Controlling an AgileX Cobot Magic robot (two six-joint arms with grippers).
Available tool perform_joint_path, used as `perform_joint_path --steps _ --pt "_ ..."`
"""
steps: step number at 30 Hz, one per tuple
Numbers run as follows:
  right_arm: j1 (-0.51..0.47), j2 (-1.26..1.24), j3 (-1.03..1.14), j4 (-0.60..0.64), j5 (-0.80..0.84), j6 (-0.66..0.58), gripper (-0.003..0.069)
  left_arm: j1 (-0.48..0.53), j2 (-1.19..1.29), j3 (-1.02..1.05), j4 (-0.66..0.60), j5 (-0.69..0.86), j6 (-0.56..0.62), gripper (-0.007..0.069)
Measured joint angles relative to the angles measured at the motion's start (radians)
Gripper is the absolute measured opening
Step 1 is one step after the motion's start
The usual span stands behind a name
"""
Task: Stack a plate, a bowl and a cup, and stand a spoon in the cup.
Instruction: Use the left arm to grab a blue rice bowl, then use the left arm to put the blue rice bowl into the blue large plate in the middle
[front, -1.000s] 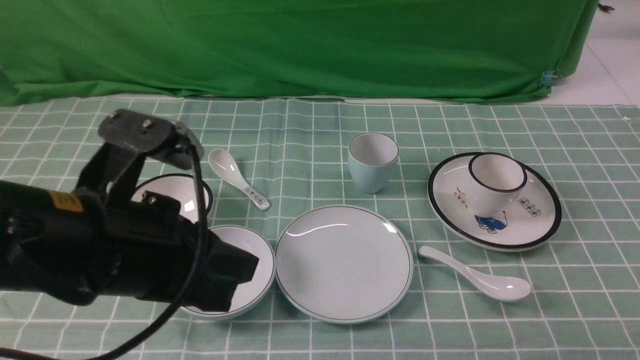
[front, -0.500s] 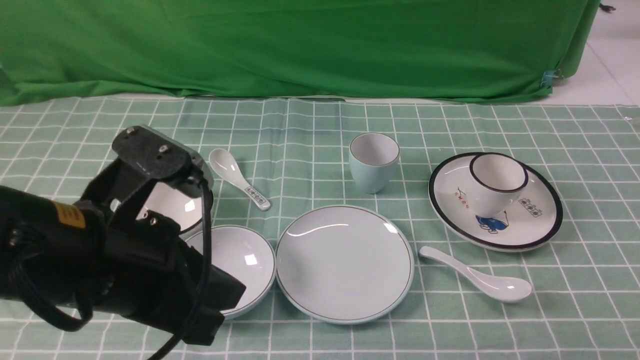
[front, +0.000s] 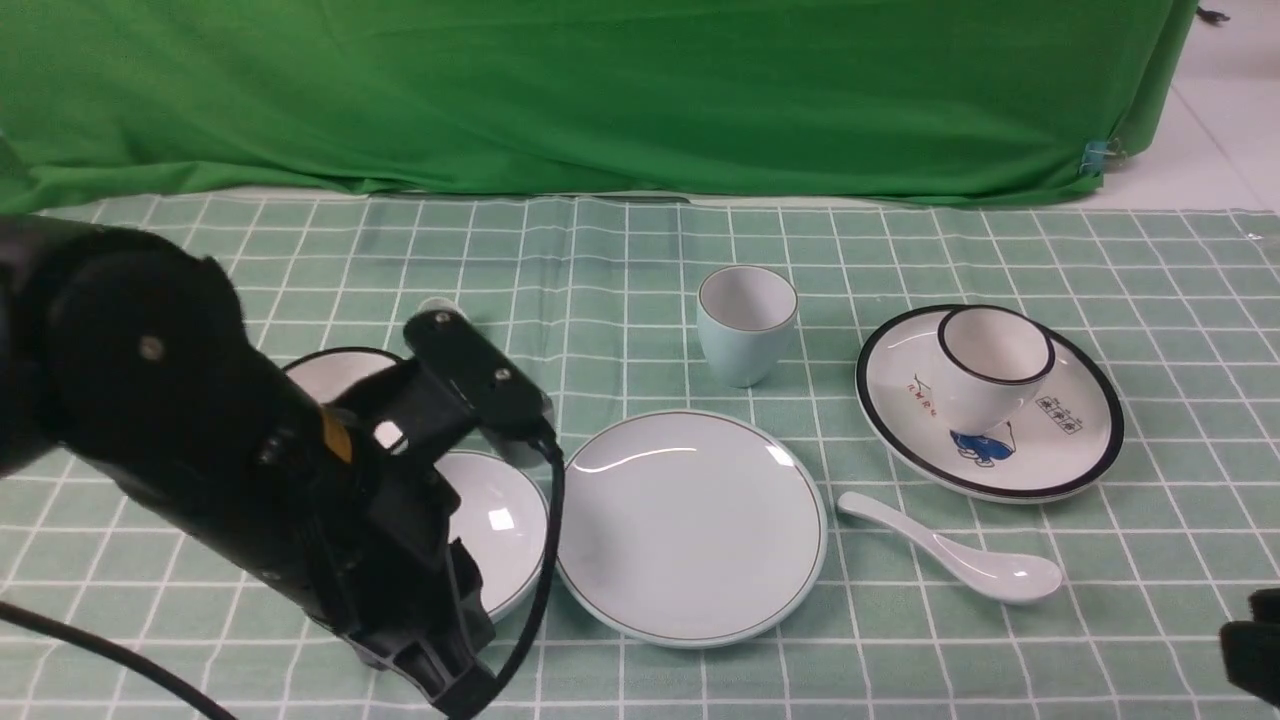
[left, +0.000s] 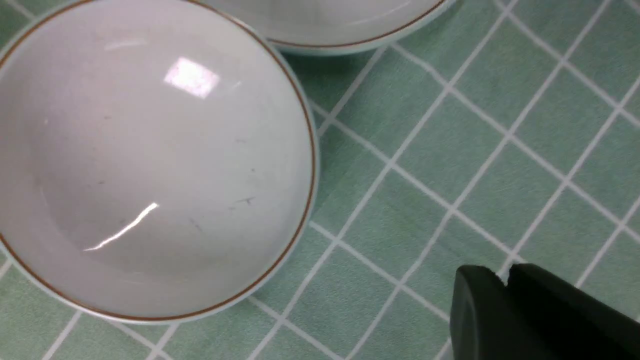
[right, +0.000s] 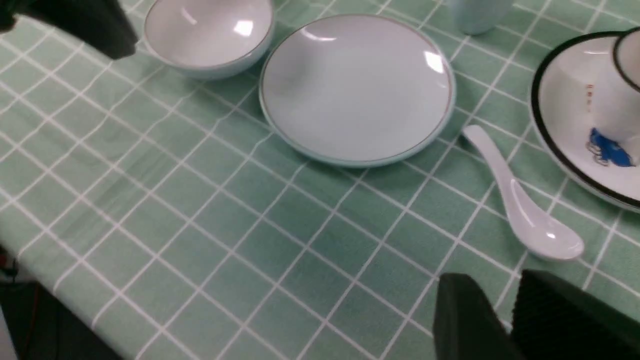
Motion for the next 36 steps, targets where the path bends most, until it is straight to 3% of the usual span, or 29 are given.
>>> perform_joint_path --steps 11,14,18,19,20,23,26,33,36 --pt "0.053 0.049 0.0 -0.002 -0.023 -0.032 0.0211 -0.003 0.147 -0.001 0.136 -0.133 -0.013 0.038" --pt "0.054 0.049 0.0 -0.002 -0.022 -0.035 0.0213 -0.003 0.192 -0.001 0.168 -0.178 -0.013 0.041" --pt "0.054 0.049 0.0 -0.002 -0.02 -0.035 0.0214 -0.003 0.235 -0.001 0.183 -0.197 -0.013 0.0375" --pt "0.054 0.049 0.0 -0.001 -0.019 -0.036 0.0214 -0.003 0.255 -0.001 0.188 -0.2 -0.013 0.0302" --pt "0.054 0.049 0.0 -0.001 -0.019 -0.036 0.0214 -0.003 0.257 -0.001 0.188 -0.2 -0.013 0.0294" --pt "0.054 0.049 0.0 -0.001 -0.019 -0.036 0.0216 -0.003 0.272 -0.001 0.188 -0.199 -0.015 0.0137" --pt "0.054 0.049 0.0 -0.001 -0.019 -0.036 0.0216 -0.003 0.268 -0.004 0.169 -0.199 -0.013 0.0053" --pt "0.054 0.049 0.0 0.0 -0.019 -0.036 0.0216 -0.049 0.165 -0.07 0.14 -0.07 -0.049 0.0029" --pt "0.054 0.049 0.0 0.0 -0.019 -0.036 0.0216 -0.09 0.123 -0.201 0.138 -0.065 -0.042 0.0029"
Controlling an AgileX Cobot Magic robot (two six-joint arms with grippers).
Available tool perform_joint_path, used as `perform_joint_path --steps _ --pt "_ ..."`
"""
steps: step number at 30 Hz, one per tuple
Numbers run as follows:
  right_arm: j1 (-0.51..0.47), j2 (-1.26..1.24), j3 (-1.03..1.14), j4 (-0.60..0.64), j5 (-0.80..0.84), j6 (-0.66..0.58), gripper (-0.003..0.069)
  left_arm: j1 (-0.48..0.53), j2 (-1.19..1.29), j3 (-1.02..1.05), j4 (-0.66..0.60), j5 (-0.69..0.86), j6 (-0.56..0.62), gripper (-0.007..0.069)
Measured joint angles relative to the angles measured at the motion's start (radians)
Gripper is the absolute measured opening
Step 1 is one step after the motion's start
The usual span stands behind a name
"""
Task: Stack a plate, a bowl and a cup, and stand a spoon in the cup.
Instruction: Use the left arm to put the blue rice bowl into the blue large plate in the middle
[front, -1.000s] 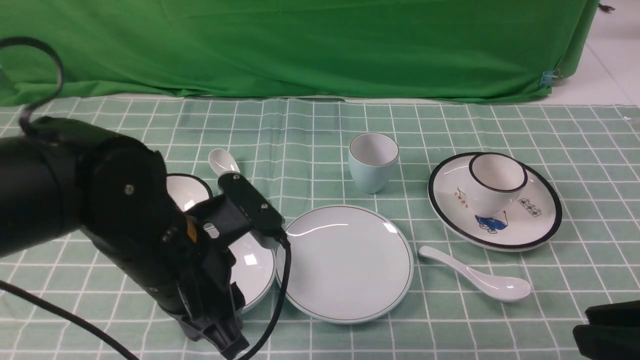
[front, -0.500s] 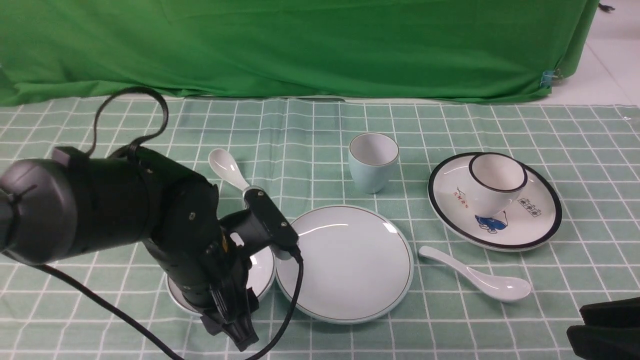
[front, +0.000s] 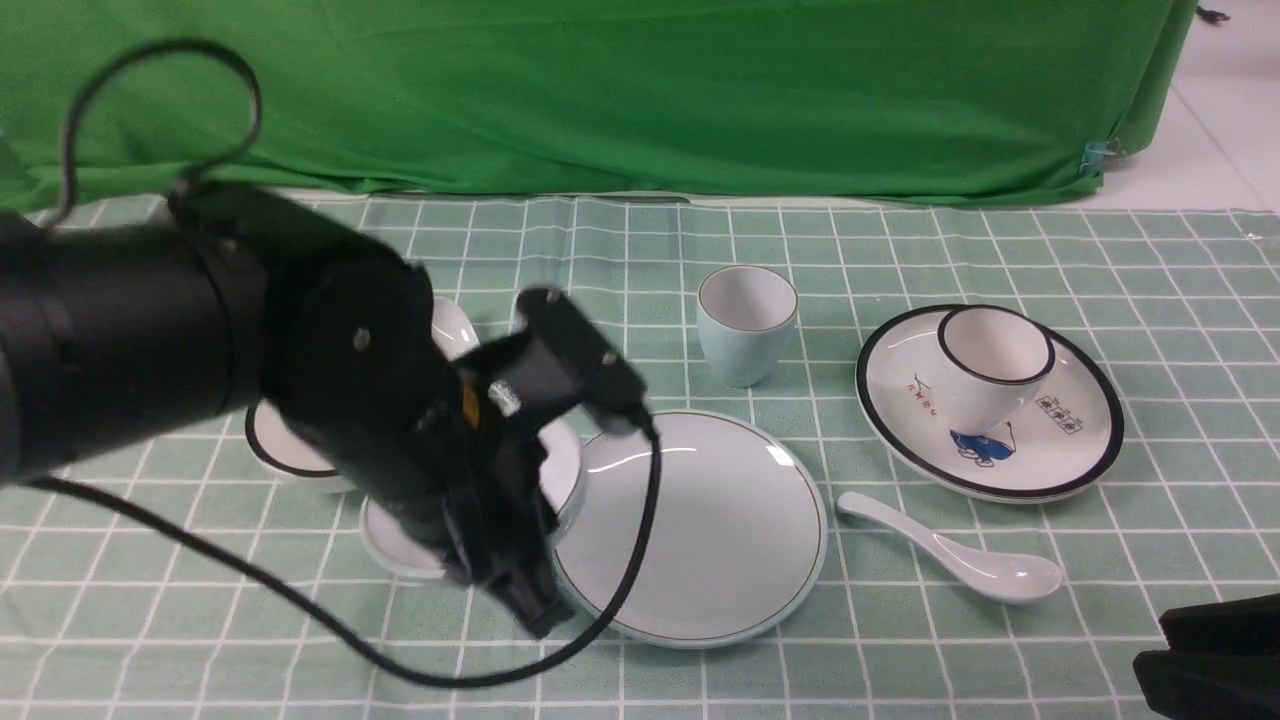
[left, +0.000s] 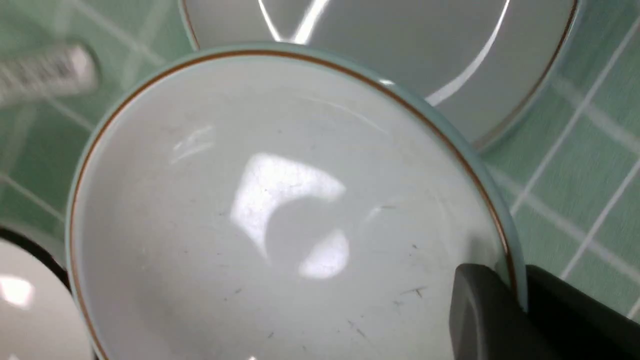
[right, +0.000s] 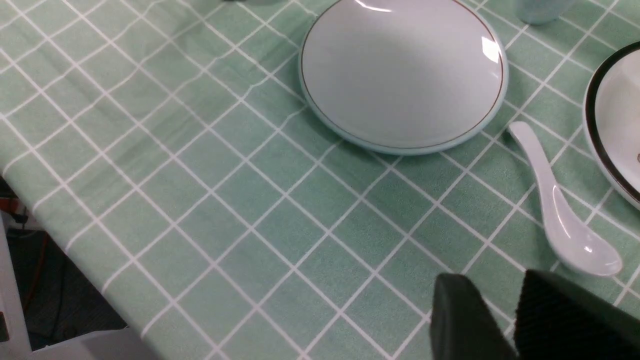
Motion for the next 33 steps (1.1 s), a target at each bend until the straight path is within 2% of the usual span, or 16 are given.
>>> perform_joint_path --steps 8,13,24,29,32,33 --pt "0.0 0.0 0.0 -0.001 -0.003 -0.003 0.0216 -0.095 0.154 -0.165 -0.034 -0.019 0.124 0.0029" --pt "0.0 0.0 0.0 -0.001 -0.003 -0.004 0.0216 -0.166 0.31 -0.176 0.05 -0.059 0.135 0.0029" --pt "0.0 0.0 0.0 -0.001 -0.003 -0.004 0.0216 -0.175 0.358 -0.182 0.075 -0.106 0.138 0.0033" --pt "0.0 0.0 0.0 -0.001 -0.003 -0.004 0.0223 -0.175 0.359 -0.183 0.08 -0.114 0.157 0.0074" --pt "0.0 0.0 0.0 -0.001 -0.003 -0.004 0.0231 -0.175 0.359 -0.183 0.081 -0.114 0.157 0.0119" --pt "0.0 0.0 0.0 -0.001 -0.003 -0.004 0.0235 -0.175 0.359 -0.183 0.081 -0.114 0.157 0.0158"
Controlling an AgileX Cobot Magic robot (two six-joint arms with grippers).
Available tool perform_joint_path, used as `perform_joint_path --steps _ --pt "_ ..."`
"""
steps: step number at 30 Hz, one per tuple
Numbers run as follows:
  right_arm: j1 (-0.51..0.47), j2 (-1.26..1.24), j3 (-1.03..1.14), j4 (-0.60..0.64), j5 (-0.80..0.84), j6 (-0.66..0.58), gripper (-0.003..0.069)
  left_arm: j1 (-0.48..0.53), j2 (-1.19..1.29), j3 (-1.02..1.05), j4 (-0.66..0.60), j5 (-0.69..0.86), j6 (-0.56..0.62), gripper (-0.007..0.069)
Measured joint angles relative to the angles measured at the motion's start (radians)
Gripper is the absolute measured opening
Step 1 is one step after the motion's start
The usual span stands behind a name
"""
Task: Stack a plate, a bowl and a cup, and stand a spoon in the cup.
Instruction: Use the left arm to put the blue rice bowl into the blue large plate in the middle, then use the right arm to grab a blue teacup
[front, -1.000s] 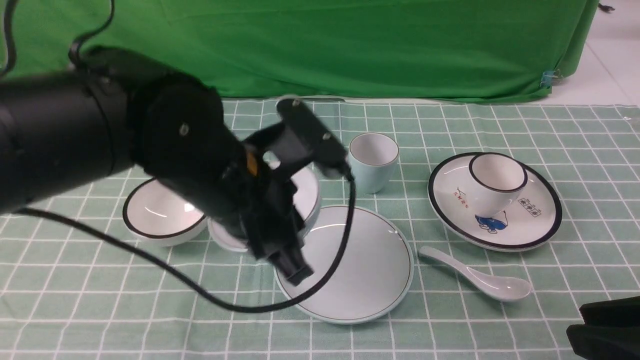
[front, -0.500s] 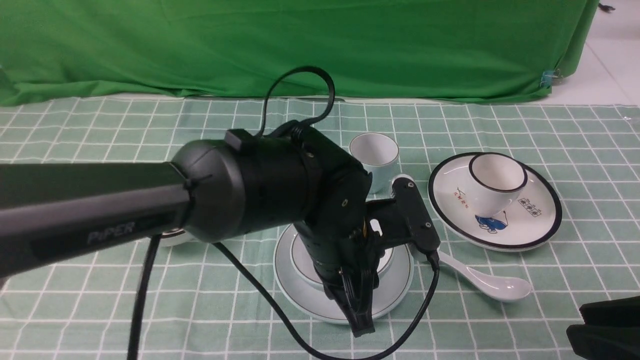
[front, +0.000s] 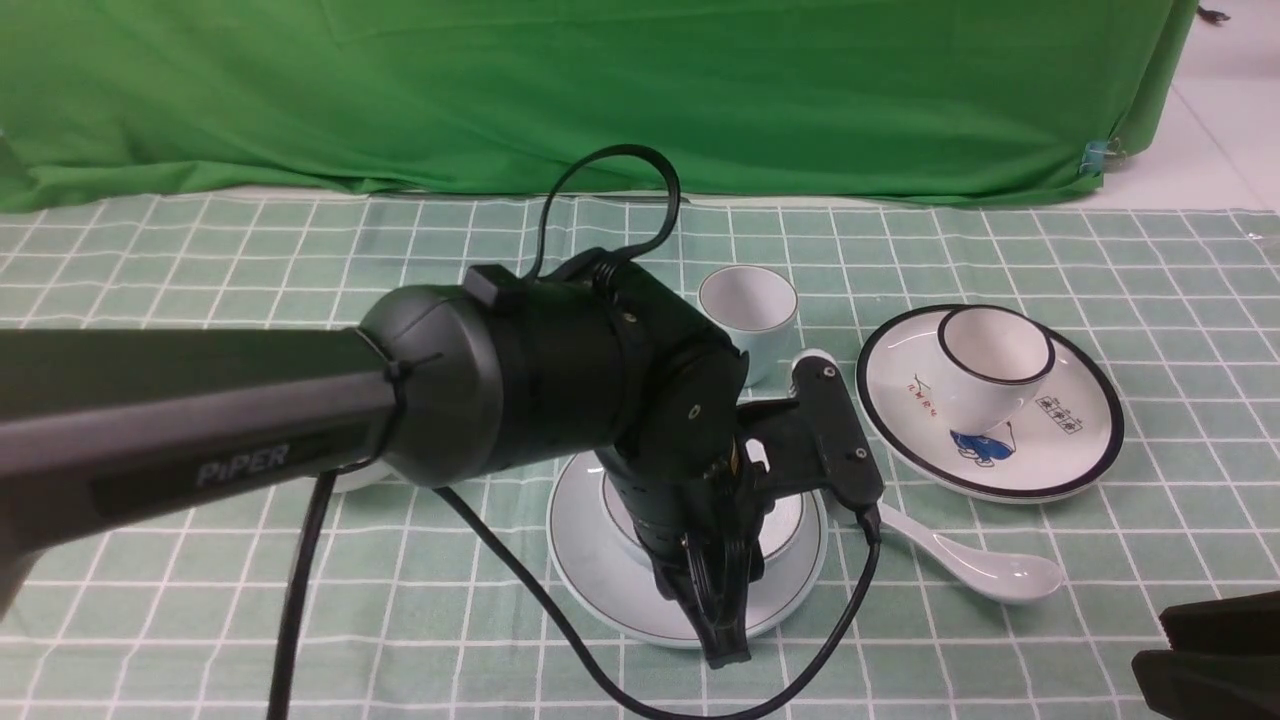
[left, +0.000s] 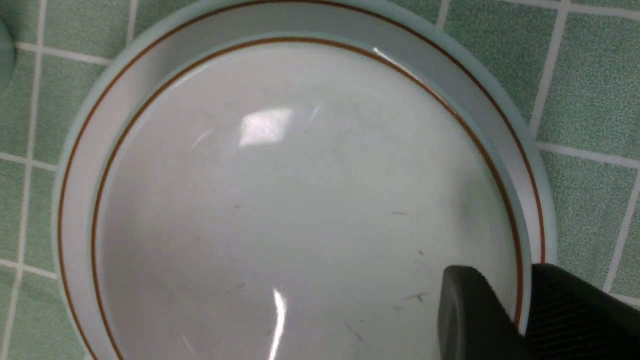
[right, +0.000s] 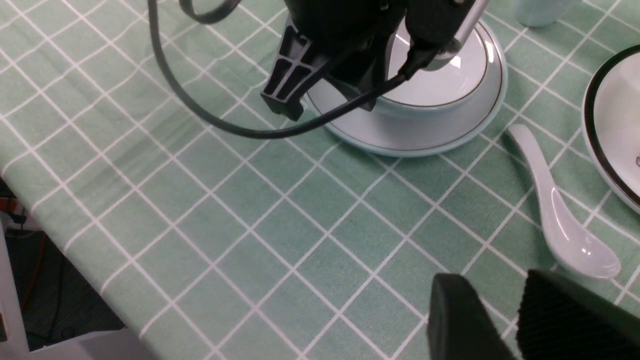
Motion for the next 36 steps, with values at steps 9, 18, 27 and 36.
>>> perform_joint_path --steps 9,18,27,36 --pt "0.0 0.0 -0.001 0.0 -0.023 0.02 0.0314 0.0 -0.045 0.0 -0.033 0.002 -0.088 0.0357" --pt "0.0 0.177 -0.142 -0.001 0.054 0.041 0.0347 0.005 -0.335 0.001 -0.128 0.049 -0.232 0.0342" --pt "-0.043 0.636 -0.495 0.004 0.134 -0.105 0.0347 0.116 -0.799 0.242 -0.128 -0.015 -0.397 0.0016" --pt "-0.104 1.118 -0.955 0.004 0.275 -0.244 0.0372 0.134 -1.311 0.645 -0.217 -0.264 -0.42 0.001"
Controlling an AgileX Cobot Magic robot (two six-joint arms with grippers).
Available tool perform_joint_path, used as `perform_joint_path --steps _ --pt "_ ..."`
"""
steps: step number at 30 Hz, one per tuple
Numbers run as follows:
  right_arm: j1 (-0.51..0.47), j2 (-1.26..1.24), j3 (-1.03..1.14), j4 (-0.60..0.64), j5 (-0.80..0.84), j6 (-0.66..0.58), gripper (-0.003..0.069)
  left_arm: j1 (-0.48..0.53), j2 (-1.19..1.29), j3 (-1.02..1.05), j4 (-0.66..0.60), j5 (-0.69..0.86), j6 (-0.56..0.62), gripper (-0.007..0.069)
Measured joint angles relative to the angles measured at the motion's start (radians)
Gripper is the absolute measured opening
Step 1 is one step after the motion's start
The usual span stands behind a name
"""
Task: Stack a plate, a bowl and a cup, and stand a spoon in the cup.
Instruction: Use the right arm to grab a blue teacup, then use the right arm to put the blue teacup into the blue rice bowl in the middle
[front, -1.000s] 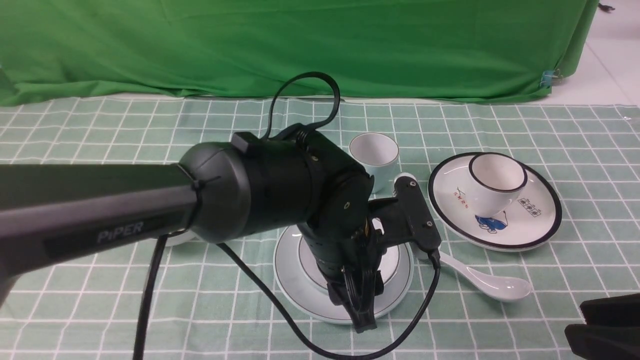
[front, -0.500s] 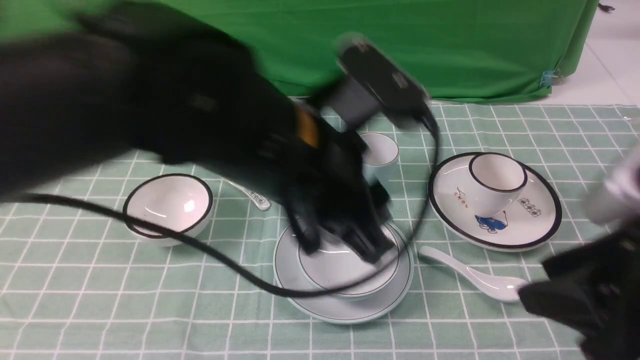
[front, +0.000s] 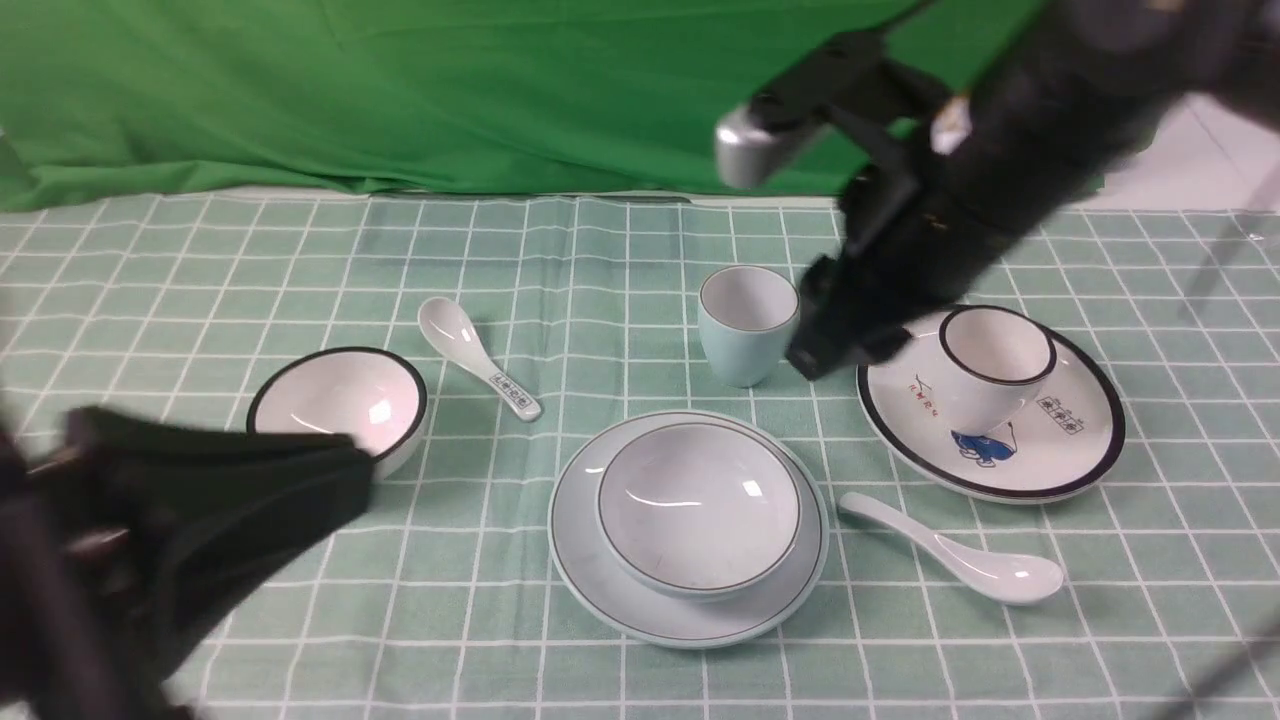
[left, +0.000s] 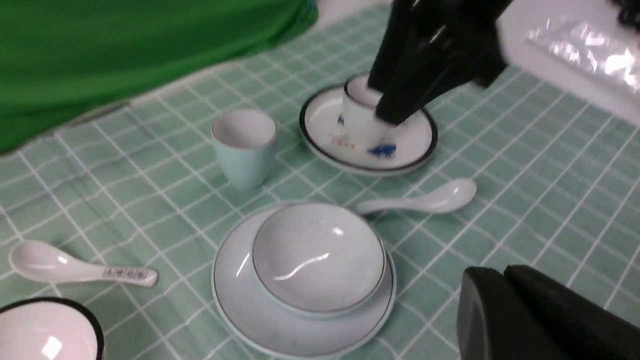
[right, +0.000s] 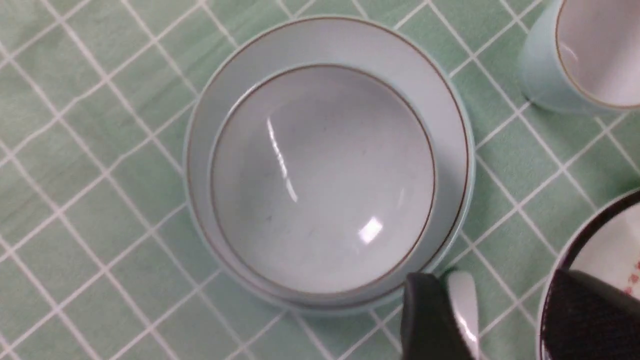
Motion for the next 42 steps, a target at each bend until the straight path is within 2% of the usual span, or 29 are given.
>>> perform_joint_path --steps 4,6,13,19,23,26,28,30,37,38,42 --pt "-0.015 0.16 -0.174 0.002 0.027 -0.025 0.0455 0.0 -0.113 0.063 0.0 -0.044 0.001 0.001" --pt "-0.026 0.24 -0.263 0.002 0.039 -0.037 0.0474 0.0 -0.138 0.073 0.0 -0.046 0.002 0.001" --pt "-0.046 0.466 -0.499 -0.001 0.088 -0.041 0.0465 0.0 -0.144 0.075 0.006 -0.044 0.008 0.001" --pt "-0.051 0.555 -0.545 -0.007 0.107 -0.047 0.045 0.0 -0.143 0.075 0.006 -0.044 0.024 0.001" --pt "-0.064 0.588 -0.545 -0.014 0.113 -0.094 0.0368 0.0 -0.143 0.075 0.006 -0.041 0.024 0.001" --pt "-0.065 0.591 -0.547 -0.017 0.116 -0.119 0.0184 0.0 -0.143 0.075 0.006 -0.025 0.025 0.001" --pt "-0.065 0.586 -0.548 -0.024 0.11 -0.121 0.0095 0.0 -0.143 0.075 0.006 -0.016 0.025 0.001" --pt "-0.068 0.572 -0.55 -0.029 0.115 -0.119 0.0076 0.0 -0.143 0.075 0.006 -0.013 0.025 0.001" --pt "-0.056 0.47 -0.531 -0.015 0.151 -0.067 0.0076 0.0 -0.143 0.075 0.011 -0.006 0.033 0.001" --pt "-0.038 0.369 -0.482 -0.013 0.151 -0.028 0.0076 0.0 -0.143 0.075 0.014 -0.006 0.04 0.001" --pt "0.01 0.225 -0.348 -0.006 0.151 0.004 0.0076 0.0 -0.143 0.075 0.017 -0.006 0.049 0.001"
